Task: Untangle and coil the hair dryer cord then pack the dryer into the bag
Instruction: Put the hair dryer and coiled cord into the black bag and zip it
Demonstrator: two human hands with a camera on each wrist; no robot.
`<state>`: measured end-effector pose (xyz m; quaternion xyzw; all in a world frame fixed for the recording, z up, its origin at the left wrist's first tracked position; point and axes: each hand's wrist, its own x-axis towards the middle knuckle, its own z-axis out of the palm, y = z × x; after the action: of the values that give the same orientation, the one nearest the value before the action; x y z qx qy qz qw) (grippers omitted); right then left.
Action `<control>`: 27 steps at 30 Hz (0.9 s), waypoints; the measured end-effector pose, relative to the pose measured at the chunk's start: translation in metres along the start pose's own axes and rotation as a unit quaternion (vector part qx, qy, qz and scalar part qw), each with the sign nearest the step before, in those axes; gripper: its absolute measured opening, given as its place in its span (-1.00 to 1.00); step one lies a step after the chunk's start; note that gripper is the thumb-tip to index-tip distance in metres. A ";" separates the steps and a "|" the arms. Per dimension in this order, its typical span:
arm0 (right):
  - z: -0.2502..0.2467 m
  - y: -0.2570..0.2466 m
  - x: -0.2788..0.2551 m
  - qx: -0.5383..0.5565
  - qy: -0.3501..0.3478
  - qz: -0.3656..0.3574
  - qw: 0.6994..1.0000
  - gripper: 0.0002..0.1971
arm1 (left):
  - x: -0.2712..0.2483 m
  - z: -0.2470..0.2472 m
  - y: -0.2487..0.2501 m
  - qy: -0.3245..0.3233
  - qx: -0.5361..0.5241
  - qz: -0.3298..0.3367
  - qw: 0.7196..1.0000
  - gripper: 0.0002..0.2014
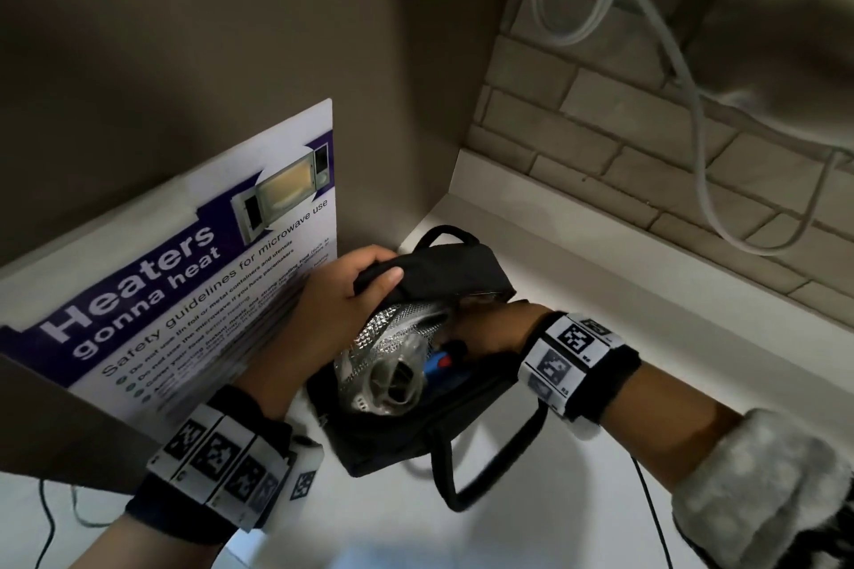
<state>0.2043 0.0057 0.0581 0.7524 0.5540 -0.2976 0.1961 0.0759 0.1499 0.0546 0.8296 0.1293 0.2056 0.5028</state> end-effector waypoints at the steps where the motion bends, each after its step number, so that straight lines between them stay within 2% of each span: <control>1: 0.004 0.003 0.003 0.009 0.008 0.002 1.000 -0.70 | 0.000 0.000 0.000 0.002 0.004 0.000 1.000 -0.91; 4: 0.009 0.010 0.005 0.050 0.073 0.016 0.996 -0.59 | 0.000 -0.001 0.001 0.016 0.011 -0.009 1.000 -0.95; 6: 0.006 0.010 -0.004 0.086 0.103 0.014 0.991 -0.53 | -0.005 -0.006 0.002 0.023 0.021 0.003 1.000 -0.88; 9: 0.002 0.009 -0.021 0.141 0.132 -0.011 0.981 -0.63 | -0.021 -0.016 0.005 -0.003 0.053 0.005 0.999 -0.65; 11: 0.001 0.005 -0.030 0.137 0.116 -0.010 0.984 -0.64 | -0.033 -0.023 0.008 -0.035 0.076 0.006 0.996 -0.44; 13: 0.002 0.000 -0.038 0.110 0.096 0.014 0.989 -0.59 | -0.045 -0.026 0.011 -0.053 0.114 -0.007 0.992 -0.32; 17: 0.005 -0.010 -0.046 0.128 0.169 0.006 0.977 -0.56 | -0.057 -0.020 0.016 0.011 0.247 0.009 0.969 -0.24; 21: 0.007 -0.008 -0.059 0.192 0.177 -0.044 0.964 -0.60 | -0.051 -0.005 0.019 0.041 0.289 0.005 0.956 -0.18; 23: 0.008 -0.002 -0.070 0.224 0.220 -0.082 0.946 -0.71 | -0.047 0.001 0.018 0.029 0.327 0.019 0.944 -0.18; 24: 0.009 0.000 -0.075 0.238 0.278 -0.092 0.926 -0.73 | -0.046 0.002 0.017 0.025 0.339 0.020 0.940 -0.19; 26: 0.014 0.000 -0.084 0.249 0.428 -0.076 0.865 -0.72 | -0.042 0.003 0.015 0.038 0.332 0.018 0.943 -0.30; 27: 0.016 -0.004 -0.089 0.254 0.481 -0.061 0.837 -0.73 | -0.039 0.003 0.014 0.051 0.320 0.015 0.946 -0.36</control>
<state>0.1787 -0.0669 0.1055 0.7887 0.5285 -0.0395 -0.3115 0.0428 0.1242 0.0572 0.9371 0.2013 0.2028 0.2005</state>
